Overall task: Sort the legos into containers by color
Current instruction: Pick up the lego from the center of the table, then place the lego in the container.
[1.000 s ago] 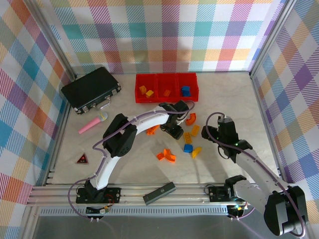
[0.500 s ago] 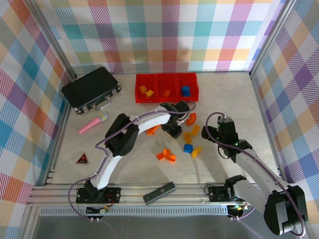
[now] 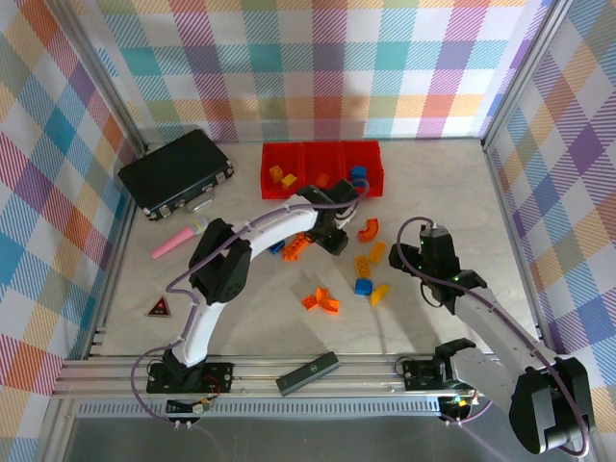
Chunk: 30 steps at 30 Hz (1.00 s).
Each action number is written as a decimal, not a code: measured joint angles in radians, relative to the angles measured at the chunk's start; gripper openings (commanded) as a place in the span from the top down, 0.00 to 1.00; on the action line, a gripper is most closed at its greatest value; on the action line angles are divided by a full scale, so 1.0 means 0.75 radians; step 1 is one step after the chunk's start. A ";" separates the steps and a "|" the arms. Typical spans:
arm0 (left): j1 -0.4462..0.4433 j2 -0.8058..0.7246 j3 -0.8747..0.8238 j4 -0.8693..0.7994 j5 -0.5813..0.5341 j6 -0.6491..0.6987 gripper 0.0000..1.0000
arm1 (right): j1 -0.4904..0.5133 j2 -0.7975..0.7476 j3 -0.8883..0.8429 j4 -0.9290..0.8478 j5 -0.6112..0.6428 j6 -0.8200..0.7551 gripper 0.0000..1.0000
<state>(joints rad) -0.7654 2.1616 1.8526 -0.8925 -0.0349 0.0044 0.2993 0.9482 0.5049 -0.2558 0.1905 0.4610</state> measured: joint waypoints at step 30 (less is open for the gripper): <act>0.472 0.384 0.637 0.123 -0.200 -0.183 0.51 | 0.000 0.012 -0.001 0.001 -0.011 -0.001 0.21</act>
<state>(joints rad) -0.4118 2.4493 2.3306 -0.8005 -0.1852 -0.1329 0.2993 0.9569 0.5045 -0.2550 0.1825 0.4606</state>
